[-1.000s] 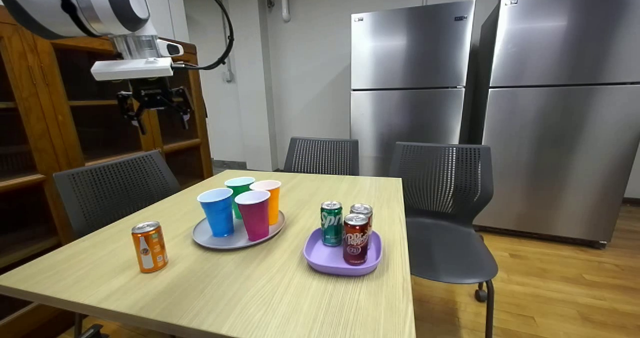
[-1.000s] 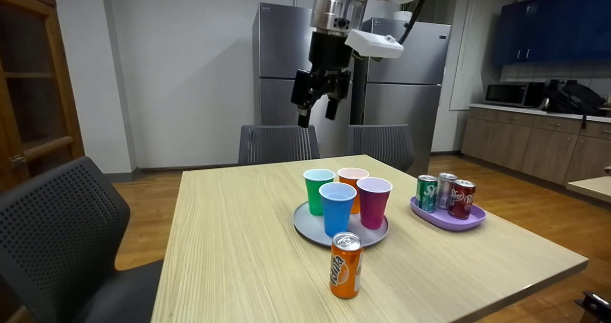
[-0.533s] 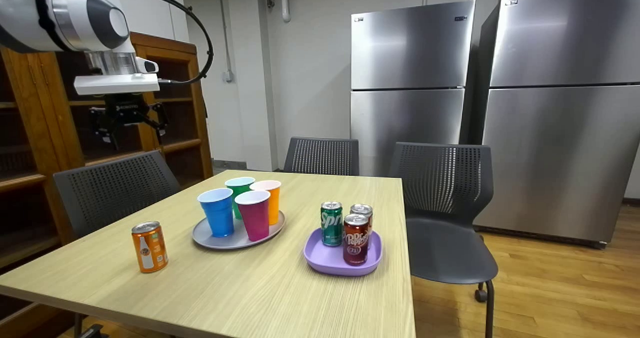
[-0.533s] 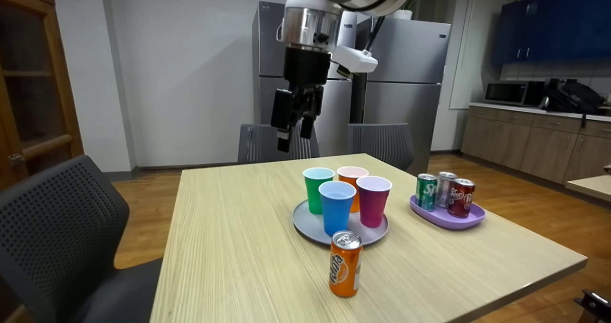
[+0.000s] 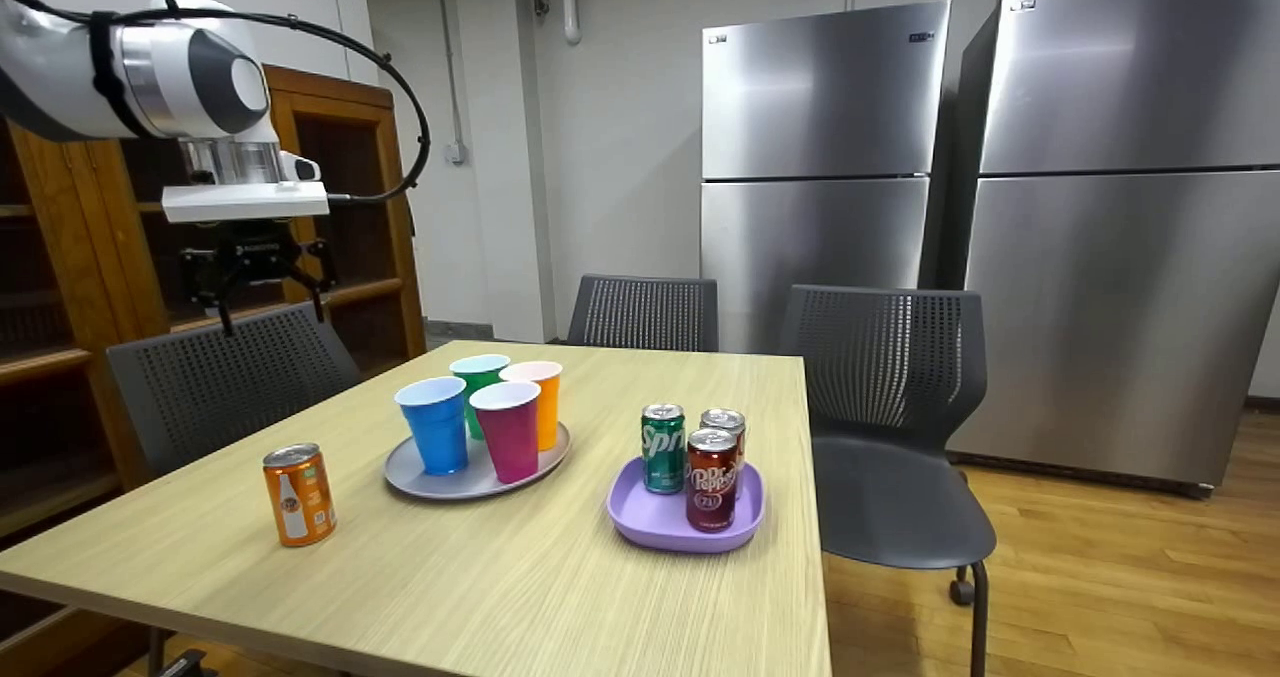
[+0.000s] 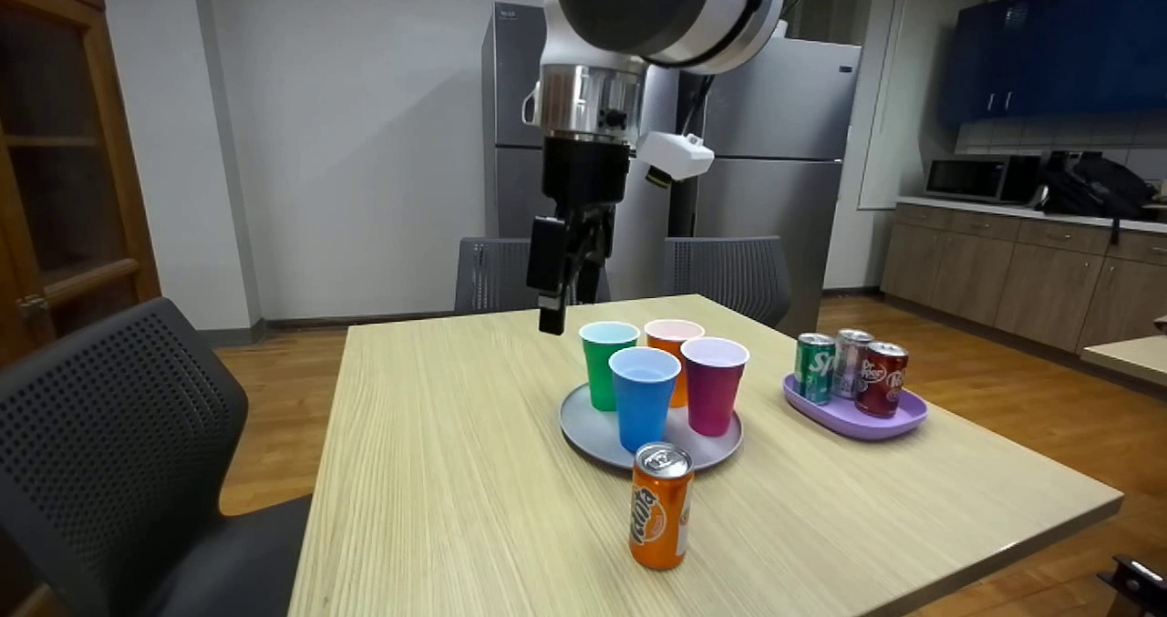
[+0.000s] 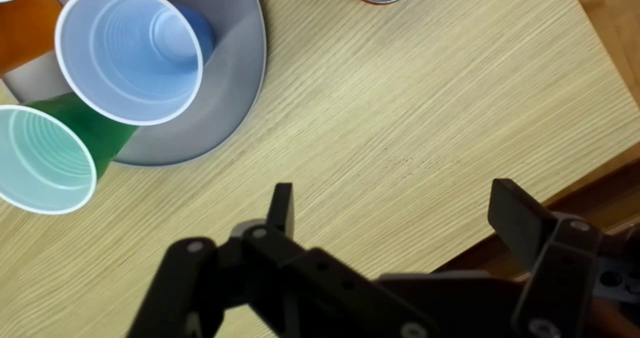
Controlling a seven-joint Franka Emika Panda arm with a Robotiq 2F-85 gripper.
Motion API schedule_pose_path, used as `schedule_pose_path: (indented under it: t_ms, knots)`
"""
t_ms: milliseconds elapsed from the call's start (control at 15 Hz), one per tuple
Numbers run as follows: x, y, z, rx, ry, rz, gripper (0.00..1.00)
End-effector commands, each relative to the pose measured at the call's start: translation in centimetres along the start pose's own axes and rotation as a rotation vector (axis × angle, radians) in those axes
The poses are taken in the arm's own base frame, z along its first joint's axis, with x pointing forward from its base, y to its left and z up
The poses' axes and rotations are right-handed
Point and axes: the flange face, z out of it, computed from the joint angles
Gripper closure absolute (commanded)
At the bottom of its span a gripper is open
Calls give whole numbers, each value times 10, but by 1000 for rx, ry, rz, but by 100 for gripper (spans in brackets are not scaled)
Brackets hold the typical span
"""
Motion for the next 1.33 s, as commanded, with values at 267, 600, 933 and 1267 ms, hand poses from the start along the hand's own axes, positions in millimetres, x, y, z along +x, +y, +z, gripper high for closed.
schedule_pose_path:
  t_ms: [267, 600, 933, 1267]
  knots:
    - [-10, -3, 28, 36, -54, 6, 0]
    - [-22, -10, 40, 25, -66, 23, 0]
    - [-42, -16, 59, 27, -75, 49, 0]
    - [-62, -15, 83, 28, -77, 110, 0]
